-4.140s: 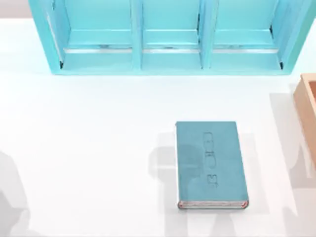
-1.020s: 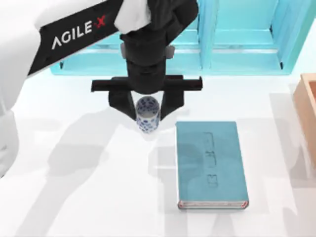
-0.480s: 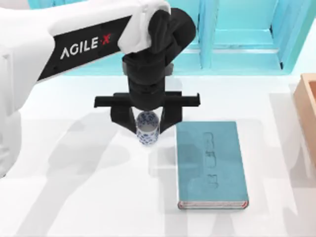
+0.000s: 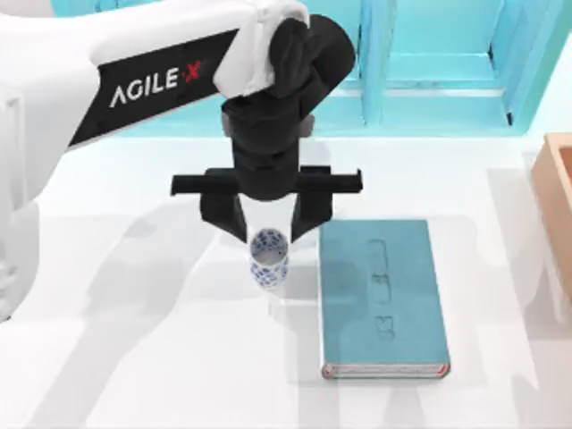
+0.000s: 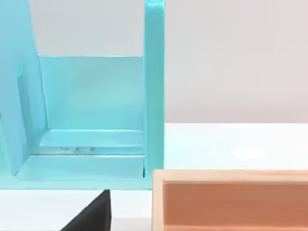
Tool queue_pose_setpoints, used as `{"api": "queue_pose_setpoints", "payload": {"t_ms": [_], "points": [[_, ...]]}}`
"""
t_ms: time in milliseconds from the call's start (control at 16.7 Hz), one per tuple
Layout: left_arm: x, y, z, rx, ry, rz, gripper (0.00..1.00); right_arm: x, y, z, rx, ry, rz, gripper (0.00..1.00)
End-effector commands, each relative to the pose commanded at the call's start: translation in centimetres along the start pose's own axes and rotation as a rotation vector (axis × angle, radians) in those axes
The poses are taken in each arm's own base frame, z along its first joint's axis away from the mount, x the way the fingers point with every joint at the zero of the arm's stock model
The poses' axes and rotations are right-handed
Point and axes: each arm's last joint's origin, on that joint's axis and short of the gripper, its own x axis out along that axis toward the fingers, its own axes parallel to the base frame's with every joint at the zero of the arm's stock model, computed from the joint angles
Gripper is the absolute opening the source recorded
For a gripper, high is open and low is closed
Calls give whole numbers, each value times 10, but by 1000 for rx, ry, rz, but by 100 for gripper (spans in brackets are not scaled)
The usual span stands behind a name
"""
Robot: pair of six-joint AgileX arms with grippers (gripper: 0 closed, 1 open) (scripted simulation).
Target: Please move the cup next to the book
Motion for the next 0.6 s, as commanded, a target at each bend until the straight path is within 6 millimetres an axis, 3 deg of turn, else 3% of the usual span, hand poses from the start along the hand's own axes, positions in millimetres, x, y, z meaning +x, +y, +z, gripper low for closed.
{"api": "queue_pose_setpoints", "payload": {"t_ms": [240, 600], "points": [[0, 0, 0, 0, 0, 0, 98, 0, 0, 0, 0, 0, 0, 100], [0, 0, 0, 0, 0, 0, 100, 0, 0, 0, 0, 0, 0, 100]]}}
